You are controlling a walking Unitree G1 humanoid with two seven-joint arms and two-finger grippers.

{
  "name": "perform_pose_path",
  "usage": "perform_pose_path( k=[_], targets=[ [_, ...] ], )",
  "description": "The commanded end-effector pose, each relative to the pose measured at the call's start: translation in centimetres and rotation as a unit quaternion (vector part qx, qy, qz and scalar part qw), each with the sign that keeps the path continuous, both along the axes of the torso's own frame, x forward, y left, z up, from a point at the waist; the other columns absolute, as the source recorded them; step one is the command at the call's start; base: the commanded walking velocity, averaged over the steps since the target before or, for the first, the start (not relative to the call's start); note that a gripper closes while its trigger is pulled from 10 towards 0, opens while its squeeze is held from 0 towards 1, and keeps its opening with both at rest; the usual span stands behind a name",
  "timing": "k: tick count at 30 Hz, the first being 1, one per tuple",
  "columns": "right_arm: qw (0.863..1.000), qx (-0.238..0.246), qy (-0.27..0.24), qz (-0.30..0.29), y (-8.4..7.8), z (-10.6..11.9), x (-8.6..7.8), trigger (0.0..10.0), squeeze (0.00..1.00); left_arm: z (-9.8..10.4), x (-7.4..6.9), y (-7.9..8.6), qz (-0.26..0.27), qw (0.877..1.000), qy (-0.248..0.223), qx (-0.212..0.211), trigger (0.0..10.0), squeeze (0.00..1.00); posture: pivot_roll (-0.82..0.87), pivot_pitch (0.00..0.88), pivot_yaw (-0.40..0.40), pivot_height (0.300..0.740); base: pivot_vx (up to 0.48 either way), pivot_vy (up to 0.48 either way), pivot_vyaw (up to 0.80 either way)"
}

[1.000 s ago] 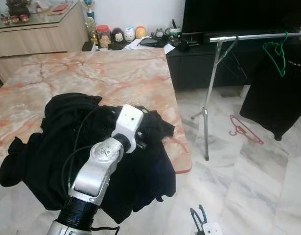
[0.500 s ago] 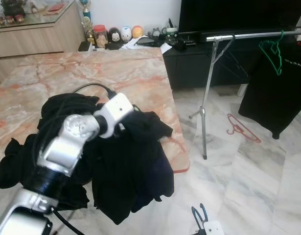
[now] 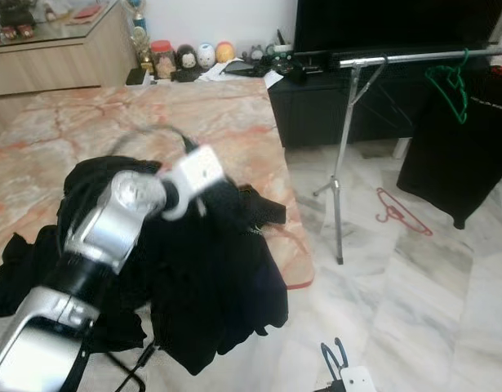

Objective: Hang hanger

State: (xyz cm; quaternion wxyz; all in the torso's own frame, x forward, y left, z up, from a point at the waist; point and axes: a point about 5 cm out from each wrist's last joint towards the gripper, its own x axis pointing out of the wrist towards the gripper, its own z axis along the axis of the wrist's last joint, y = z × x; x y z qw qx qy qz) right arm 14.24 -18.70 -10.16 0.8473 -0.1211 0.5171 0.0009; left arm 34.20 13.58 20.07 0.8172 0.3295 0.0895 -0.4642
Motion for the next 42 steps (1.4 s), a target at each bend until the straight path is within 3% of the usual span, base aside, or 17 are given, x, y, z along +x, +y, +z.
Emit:
perform_pose_path(
  k=[1, 2, 3, 9, 14, 21, 23, 24, 25, 26, 27, 28, 29, 30, 31, 37, 42],
  targets=[
    [1.000, 0.003, 0.001, 0.002, 0.1, 0.0, 0.0, 10.0, 0.00, 1.5, -0.6, -0.1, -0.048, 0.999, -0.023, -0.006, 10.0, 1.00, 0.07, 0.000, 0.026, 0.740, 0.000, 0.000, 0.00],
    [1.000, 0.003, 0.001, 0.003, 0.1, 0.0, 0.0, 10.0, 0.00, 1.6, -0.7, 0.0, -0.060, 0.998, -0.025, -0.007, 10.0, 1.00, 0.07, 0.000, 0.026, 0.740, 0.000, 0.000, 0.00],
    [1.000, 0.003, 0.001, 0.003, 0.1, 0.0, -0.1, 10.0, 0.00, 1.8, -1.0, 0.1, -0.073, 0.997, -0.015, -0.014, 10.0, 0.00, 0.07, 0.000, 0.028, 0.740, 0.000, 0.000, 0.00],
    [1.000, 0.003, 0.003, 0.003, 0.1, -0.1, -0.2, 10.0, 0.00, 2.5, -1.7, 0.5, -0.100, 0.993, 0.021, -0.058, 10.0, 0.00, 0.07, 0.000, 0.030, 0.740, 0.000, 0.000, 0.00],
    [1.000, 0.006, 0.001, -0.003, 0.3, -0.1, -0.2, 10.0, 0.00, 3.8, 0.0, 1.8, -0.016, 0.993, -0.026, -0.110, 10.0, 0.00, 0.06, 0.000, 0.039, 0.740, 0.000, 0.000, 0.00],
    [1.000, 0.011, -0.005, -0.014, 0.5, -0.1, -0.3, 10.0, 0.00, 3.4, -0.8, 3.8, 0.049, 0.977, -0.066, -0.195, 10.0, 0.00, 0.05, 0.000, 0.040, 0.740, 0.000, 0.000, 0.00],
    [1.000, 0.012, -0.010, -0.019, 0.4, -0.1, -0.2, 10.0, 0.00, 1.5, -1.1, 4.6, 0.153, 0.953, -0.094, -0.245, 10.0, 0.00, 0.04, 0.000, 0.037, 0.740, 0.000, 0.000, 0.00],
    [1.000, 0.012, -0.010, -0.019, 0.4, -0.1, -0.2, 10.0, 0.00, 1.5, -1.1, 4.6, 0.153, 0.953, -0.094, -0.245, 10.0, 0.00, 0.04, 0.000, 0.037, 0.740, 0.000, 0.000, 0.00],
    [1.000, 0.012, -0.012, -0.020, 0.3, -0.1, -0.2, 10.0, 0.00, 0.2, -1.8, 5.2, 0.205, 0.938, -0.106, -0.260, 10.0, 0.00, 0.04, 0.000, 0.034, 0.740, 0.000, 0.000, 0.00],
    [1.000, 0.012, -0.012, -0.020, 0.3, -0.1, -0.2, 10.0, 0.00, 0.2, -1.8, 5.2, 0.205, 0.938, -0.106, -0.260, 10.0, 0.00, 0.04, 0.000, 0.034, 0.740, 0.000, 0.000, 0.00],
    [1.000, 0.011, -0.012, -0.019, 0.3, -0.1, -0.2, 10.0, 0.00, -0.5, -2.3, 5.5, 0.234, 0.926, -0.108, -0.275, 10.0, 0.00, 0.04, 0.000, 0.027, 0.740, 0.000, 0.000, 0.00],
    [1.000, 0.010, -0.013, -0.020, 0.2, 0.0, -0.2, 10.0, 0.00, -1.0, -2.9, 5.8, 0.259, 0.914, -0.114, -0.292, 10.0, 0.00, 0.04, 0.000, 0.025, 0.740, 0.000, 0.000, 0.00],
    [1.000, 0.008, -0.014, -0.020, 0.0, 0.0, -0.2, 10.0, 0.00, -1.9, -4.2, 6.7, 0.329, 0.876, -0.135, -0.326, 10.0, 0.00, 0.05, 0.000, 0.015, 0.740, 0.000, 0.000, 0.00],
    [1.000, 0.008, -0.014, -0.020, 0.0, 0.0, -0.2, 10.0, 0.00, -1.9, -4.2, 6.7, 0.329, 0.876, -0.135, -0.326, 10.0, 0.00, 0.05, 0.000, 0.015, 0.740, 0.000, 0.000, 0.00],
    [1.000, 0.007, -0.015, -0.021, -0.2, 0.0, -0.2, 10.0, 0.00, -2.2, -5.0, 7.3, 0.367, 0.856, -0.152, -0.331, 10.0, 0.00, 0.05, 0.000, 0.014, 0.740, 0.000, 0.000, 0.00],
    [0.999, -0.001, -0.024, -0.032, -0.7, 0.1, -0.3, 10.0, 0.00, -3.3, -7.4, 8.1, 0.434, 0.817, -0.208, -0.318, 10.0, 0.00, 0.05, 0.000, 0.011, 0.740, 0.000, 0.000, 0.00],
    [0.999, -0.004, -0.022, -0.031, -1.0, 0.0, -0.6, 10.0, 0.00, -4.3, -7.9, 8.1, 0.451, 0.812, -0.195, -0.316, 10.0, 0.00, 0.05, 0.000, 0.007, 0.740, 0.000, 0.000, 0.00]
  ],
)
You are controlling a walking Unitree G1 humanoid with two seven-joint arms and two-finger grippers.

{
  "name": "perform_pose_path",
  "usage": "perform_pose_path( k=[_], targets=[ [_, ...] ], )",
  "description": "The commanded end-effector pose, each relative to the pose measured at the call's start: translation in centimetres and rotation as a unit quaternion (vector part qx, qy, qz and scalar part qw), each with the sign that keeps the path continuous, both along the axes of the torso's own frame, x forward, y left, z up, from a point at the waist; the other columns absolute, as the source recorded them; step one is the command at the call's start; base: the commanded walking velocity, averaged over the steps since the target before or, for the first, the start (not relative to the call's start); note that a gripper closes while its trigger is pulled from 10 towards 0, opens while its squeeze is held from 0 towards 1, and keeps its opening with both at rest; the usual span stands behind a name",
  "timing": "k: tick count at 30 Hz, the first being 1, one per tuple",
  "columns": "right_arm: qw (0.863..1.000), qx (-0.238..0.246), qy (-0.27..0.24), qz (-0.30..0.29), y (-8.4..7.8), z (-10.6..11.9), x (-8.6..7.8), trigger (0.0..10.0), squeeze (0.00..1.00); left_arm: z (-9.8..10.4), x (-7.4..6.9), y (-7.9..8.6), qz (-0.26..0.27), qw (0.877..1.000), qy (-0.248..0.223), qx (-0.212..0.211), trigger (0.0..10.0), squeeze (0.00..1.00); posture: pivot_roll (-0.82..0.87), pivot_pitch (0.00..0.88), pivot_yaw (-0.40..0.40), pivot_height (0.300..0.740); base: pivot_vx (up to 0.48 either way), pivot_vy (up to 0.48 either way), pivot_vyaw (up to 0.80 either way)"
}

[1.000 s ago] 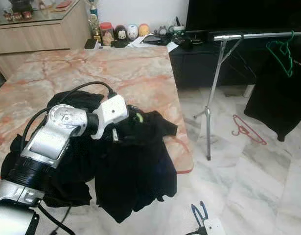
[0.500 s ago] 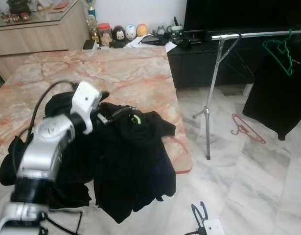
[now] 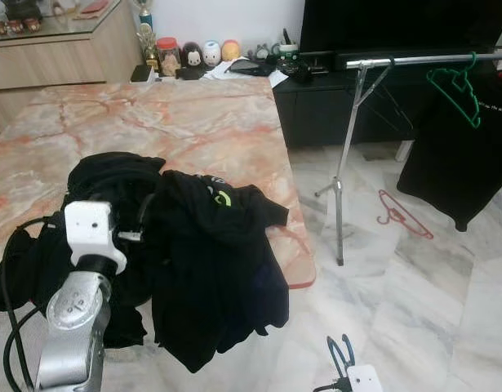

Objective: Hang hanger

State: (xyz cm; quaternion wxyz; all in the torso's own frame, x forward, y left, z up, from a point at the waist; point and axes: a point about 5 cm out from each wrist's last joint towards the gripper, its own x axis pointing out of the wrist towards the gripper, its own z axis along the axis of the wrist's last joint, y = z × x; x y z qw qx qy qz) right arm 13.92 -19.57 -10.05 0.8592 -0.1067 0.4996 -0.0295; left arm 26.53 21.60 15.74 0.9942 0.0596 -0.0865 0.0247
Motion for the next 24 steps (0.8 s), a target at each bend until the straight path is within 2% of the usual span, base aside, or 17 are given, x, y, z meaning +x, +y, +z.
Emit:
perform_pose_path(
  k=[1, 4, 12, 24],
  targets=[
    [1.000, -0.002, 0.003, 0.000, -0.1, -0.1, -0.2, 10.0, 0.00, 0.1, -0.3, 0.1, 0.003, 1.000, 0.001, 0.000, 10.0, 0.00, 0.05, 0.000, 0.007, 0.740, 0.000, 0.000, 0.00],
    [1.000, -0.002, 0.002, -0.004, -0.3, 0.0, -0.3, 10.0, 0.00, -0.1, -0.2, -0.2, 0.004, 1.000, 0.004, -0.009, 10.0, 0.00, 0.05, 0.000, 0.009, 0.740, 0.000, 0.000, 0.00],
    [1.000, -0.003, -0.002, 0.002, -0.2, 0.0, 0.0, 10.0, 0.00, 0.7, 0.4, -1.1, 0.006, 1.000, -0.015, -0.021, 10.0, 0.00, 0.04, 0.000, 0.008, 0.740, -0.286, 0.000, 0.00],
    [1.000, -0.002, -0.004, 0.009, 0.2, 0.1, 0.3, 10.0, 0.00, 0.8, 0.6, -0.8, 0.010, 1.000, -0.013, -0.022, 10.0, 0.00, 0.04, 0.000, 0.013, 0.740, -0.263, 0.000, 0.00]
  ],
)
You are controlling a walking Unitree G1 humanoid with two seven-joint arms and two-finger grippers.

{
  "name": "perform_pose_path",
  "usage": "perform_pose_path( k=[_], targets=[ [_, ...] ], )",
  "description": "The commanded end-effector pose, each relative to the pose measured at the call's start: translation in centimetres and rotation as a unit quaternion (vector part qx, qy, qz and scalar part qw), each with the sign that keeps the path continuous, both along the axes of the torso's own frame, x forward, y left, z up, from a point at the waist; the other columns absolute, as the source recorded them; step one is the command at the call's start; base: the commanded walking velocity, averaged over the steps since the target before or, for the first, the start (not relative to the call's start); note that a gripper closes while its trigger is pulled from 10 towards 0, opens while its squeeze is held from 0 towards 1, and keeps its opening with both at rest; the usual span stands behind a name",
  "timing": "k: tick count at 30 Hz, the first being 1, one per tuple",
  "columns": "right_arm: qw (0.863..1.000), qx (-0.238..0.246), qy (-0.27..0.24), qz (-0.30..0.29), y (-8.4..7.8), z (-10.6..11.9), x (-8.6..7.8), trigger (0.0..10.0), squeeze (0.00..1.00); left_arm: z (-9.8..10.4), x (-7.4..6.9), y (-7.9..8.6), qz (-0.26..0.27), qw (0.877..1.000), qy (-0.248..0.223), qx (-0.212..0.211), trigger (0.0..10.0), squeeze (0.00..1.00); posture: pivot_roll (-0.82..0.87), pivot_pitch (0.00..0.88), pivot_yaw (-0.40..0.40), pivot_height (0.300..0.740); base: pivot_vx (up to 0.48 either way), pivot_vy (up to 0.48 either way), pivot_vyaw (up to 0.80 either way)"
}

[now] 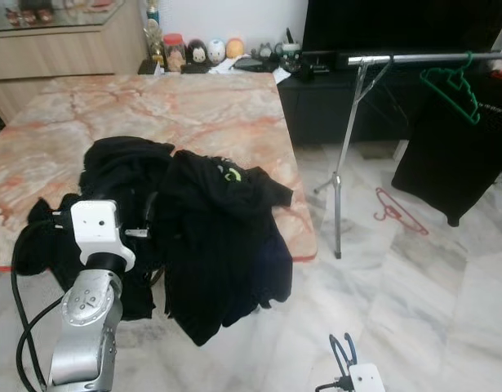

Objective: Hang hanger

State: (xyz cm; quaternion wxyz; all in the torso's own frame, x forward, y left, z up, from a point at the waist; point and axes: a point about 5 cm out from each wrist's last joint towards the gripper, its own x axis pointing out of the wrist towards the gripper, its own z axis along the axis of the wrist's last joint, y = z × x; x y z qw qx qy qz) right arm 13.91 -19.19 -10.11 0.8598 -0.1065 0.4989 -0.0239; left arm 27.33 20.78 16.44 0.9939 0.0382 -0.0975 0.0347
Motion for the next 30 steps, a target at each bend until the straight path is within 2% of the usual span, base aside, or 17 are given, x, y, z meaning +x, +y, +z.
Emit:
perform_pose_path(
  k=[1, 15, 24, 25, 26, 27, 28, 29, 30],
  targets=[
    [1.000, -0.005, -0.004, 0.004, -0.1, 0.1, 0.3, 10.0, 0.00, 0.1, -0.2, 0.0, 0.003, 1.000, -0.001, 0.000, 10.0, 0.00, 0.04, 0.000, 0.013, 0.740, -0.247, 0.000, 0.00],
    [1.000, 0.002, -0.005, -0.003, -0.1, 0.1, 0.4, 10.0, 0.00, 0.2, 0.1, -0.3, -0.003, 1.000, 0.000, 0.000, 10.0, 0.00, 0.04, 0.000, 0.018, 0.740, -0.243, 0.000, 0.00],
    [1.000, 0.005, -0.005, -0.005, 0.0, 0.1, 0.3, 10.0, 0.00, -2.5, -0.1, -0.2, -0.024, 0.998, 0.062, -0.003, 10.0, 0.00, 0.05, 0.000, 0.023, 0.740, 0.000, 0.000, 0.00],
    [1.000, 0.005, -0.005, -0.005, 0.0, 0.1, 0.3, 10.0, 0.00, -3.4, -0.1, -0.1, -0.024, 0.997, 0.080, 0.001, 10.0, 0.00, 0.05, 0.000, 0.023, 0.740, 0.000, 0.000, 0.00],
    [1.000, 0.006, -0.004, -0.001, 0.2, 0.1, 0.4, 10.0, 0.00, -6.8, -0.6, 0.6, -0.017, 0.988, 0.147, 0.038, 10.0, 0.00, 0.04, 0.000, 0.025, 0.740, 0.000, 0.000, 0.00],
    [1.000, 0.006, -0.004, -0.001, 0.2, 0.1, 0.4, 10.0, 0.00, -6.8, -0.6, 0.6, -0.017, 0.988, 0.147, 0.038, 10.0, 0.00, 0.04, 0.000, 0.025, 0.740, 0.000, 0.000, 0.00],
    [1.000, 0.007, -0.005, -0.003, 0.3, 0.1, 0.4, 10.0, 0.00, -9.4, -1.3, 1.4, -0.007, 0.980, 0.194, 0.048, 10.0, 0.00, 0.04, 0.000, 0.029, 0.740, 0.000, 0.000, 0.00],
    [1.000, 0.007, -0.005, -0.005, 0.3, 0.1, 0.4, 10.0, 0.00, -10.3, -1.7, 1.8, -0.001, 0.976, 0.212, 0.048, 10.0, 0.00, 0.04, 0.000, 0.029, 0.740, 0.000, 0.000, 0.00],
    [1.000, 0.007, -0.005, -0.005, 0.3, 0.1, 0.4, 10.0, 0.00, -10.3, -1.7, 1.8, -0.001, 0.976, 0.212, 0.048, 10.0, 0.00, 0.04, 0.000, 0.029, 0.740, 0.000, 0.000, 0.00]
  ],
)
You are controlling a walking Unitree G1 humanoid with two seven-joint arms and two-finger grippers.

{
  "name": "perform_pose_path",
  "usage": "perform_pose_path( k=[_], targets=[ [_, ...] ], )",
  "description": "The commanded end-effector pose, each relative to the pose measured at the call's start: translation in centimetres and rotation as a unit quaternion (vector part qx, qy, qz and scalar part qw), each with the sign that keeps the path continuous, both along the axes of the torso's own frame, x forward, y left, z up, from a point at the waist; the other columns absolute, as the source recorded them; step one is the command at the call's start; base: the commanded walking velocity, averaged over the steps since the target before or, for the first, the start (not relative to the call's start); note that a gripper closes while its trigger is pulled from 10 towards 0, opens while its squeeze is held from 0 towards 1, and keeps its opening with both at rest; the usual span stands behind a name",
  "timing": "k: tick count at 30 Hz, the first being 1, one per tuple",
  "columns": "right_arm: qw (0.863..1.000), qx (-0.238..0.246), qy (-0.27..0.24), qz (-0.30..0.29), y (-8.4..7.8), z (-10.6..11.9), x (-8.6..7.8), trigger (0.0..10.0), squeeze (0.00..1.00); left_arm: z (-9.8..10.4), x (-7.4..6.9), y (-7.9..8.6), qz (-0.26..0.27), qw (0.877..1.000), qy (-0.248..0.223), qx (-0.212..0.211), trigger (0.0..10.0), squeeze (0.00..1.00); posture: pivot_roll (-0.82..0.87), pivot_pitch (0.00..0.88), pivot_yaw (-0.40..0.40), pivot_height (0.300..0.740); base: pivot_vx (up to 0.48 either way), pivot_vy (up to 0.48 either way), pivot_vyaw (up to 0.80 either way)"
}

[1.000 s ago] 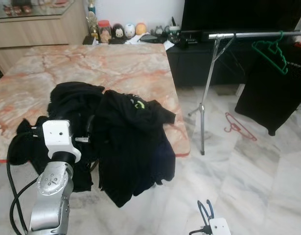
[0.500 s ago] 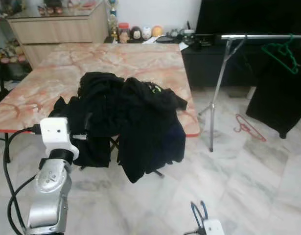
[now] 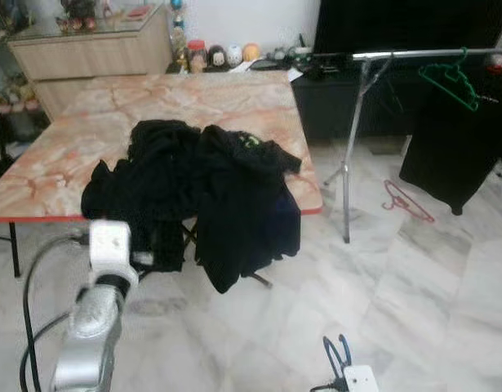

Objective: Hang hanger

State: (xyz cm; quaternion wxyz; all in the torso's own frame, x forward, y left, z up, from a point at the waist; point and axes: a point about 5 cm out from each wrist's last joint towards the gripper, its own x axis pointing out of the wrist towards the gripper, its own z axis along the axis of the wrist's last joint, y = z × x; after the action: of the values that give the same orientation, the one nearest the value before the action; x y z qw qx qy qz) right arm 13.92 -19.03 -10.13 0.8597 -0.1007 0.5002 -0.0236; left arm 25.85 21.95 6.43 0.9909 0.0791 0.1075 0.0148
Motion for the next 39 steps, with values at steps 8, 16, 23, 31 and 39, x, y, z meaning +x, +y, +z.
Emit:
perform_pose_path(
  k=[8, 16, 23, 31, 39],
  targets=[
    [1.000, 0.001, -0.008, -0.009, 0.1, 0.2, 0.5, 10.0, 0.00, -7.2, -3.7, 2.4, 0.019, 0.988, 0.155, 0.003, 10.0, 0.00, 0.04, 0.000, 0.031, 0.740, 0.000, 0.000, 0.00],
    [1.000, 0.010, -0.006, 0.000, 0.5, 0.2, 0.7, 10.0, 0.00, -12.4, -6.8, 2.1, 0.029, 0.954, 0.297, 0.019, 10.0, 0.00, 0.03, 0.000, 0.016, 0.740, 0.000, 0.000, 0.00],
    [1.000, 0.020, -0.001, 0.016, 0.5, 0.2, 1.0, 10.0, 0.00, -13.9, -8.4, 1.9, 0.042, 0.938, 0.344, 0.011, 10.0, 0.00, 0.01, 0.000, 0.013, 0.740, 0.000, 0.000, 0.23],
    [0.999, 0.031, 0.007, 0.015, 0.9, 0.0, 0.4, 10.0, 0.00, -13.9, -7.9, 1.5, 0.059, 0.939, 0.339, 0.003, 10.0, 0.00, 0.00, 0.000, 0.010, 0.740, 0.000, 0.000, 0.78],
    [0.999, 0.025, 0.000, 0.022, 0.5, 0.2, 0.8, 10.0, 0.00, -14.2, -8.7, 2.0, 0.073, 0.935, 0.348, -0.001, 10.0, 0.00, 0.01, 0.000, 0.000, 0.740, 0.000, 0.000, 0.79]
  ],
)
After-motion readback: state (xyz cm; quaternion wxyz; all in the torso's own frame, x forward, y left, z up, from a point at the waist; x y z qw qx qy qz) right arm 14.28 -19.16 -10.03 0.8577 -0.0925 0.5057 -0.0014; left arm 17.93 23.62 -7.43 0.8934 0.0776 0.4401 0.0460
